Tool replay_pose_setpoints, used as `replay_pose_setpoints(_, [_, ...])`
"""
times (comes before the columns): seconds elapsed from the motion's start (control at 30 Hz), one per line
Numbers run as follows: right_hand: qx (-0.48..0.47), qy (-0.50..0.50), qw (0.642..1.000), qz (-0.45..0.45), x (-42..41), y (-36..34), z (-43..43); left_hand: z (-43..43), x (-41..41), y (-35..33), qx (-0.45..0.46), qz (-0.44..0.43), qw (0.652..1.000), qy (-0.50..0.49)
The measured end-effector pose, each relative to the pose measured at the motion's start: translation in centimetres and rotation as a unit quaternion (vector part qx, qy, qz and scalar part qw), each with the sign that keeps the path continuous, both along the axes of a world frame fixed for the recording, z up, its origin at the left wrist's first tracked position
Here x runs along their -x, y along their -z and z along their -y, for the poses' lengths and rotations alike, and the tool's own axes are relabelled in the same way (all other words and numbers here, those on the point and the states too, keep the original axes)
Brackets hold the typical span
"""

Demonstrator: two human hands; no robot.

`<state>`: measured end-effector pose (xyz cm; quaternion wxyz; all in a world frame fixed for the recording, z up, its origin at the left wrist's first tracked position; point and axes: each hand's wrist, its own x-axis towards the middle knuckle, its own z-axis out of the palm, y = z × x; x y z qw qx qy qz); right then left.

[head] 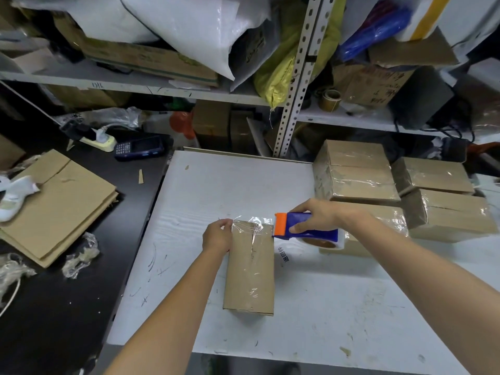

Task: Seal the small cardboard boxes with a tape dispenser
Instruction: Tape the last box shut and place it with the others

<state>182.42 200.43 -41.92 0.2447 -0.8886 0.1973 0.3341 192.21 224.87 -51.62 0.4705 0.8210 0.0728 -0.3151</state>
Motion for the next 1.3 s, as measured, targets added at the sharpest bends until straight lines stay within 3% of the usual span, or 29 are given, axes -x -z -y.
replay_pose_setpoints(0.07, [-0.007, 0.010, 1.000, 0.004, 0.4, 0.0, -0.2, -0.3, -0.1, -0.2, -0.038, 0.019, 0.999, 0.017])
replay_pose_setpoints(0.17, [-0.012, 0.026, 0.999, 0.020, 1.0, 0.2, -0.3, -0.6, 0.1, -1.1, -0.003, 0.045, 0.999, 0.000])
replay_pose_setpoints(0.37, [-0.028, 0.032, 0.998, 0.054, 1.9, 0.7, -1.0, -1.2, 1.3, -1.5, 0.004, 0.090, 0.992, 0.086])
replay_pose_setpoints(0.7, [-0.056, 0.016, 0.996, 0.068, 3.3, 0.1, -1.6, -3.5, 0.8, -1.2, 0.020, 0.070, 0.995, 0.063])
replay_pose_setpoints(0.97, [-0.064, 0.048, 0.996, 0.049, 6.1, 0.3, -1.4, -3.3, 1.1, -0.6, -0.005, 0.069, 0.992, 0.102])
replay_pose_setpoints(1.3, [0.000, 0.057, 0.997, 0.050, 7.4, 2.0, -3.0, -3.6, 2.1, -0.2, -0.010, 0.094, 0.987, 0.131])
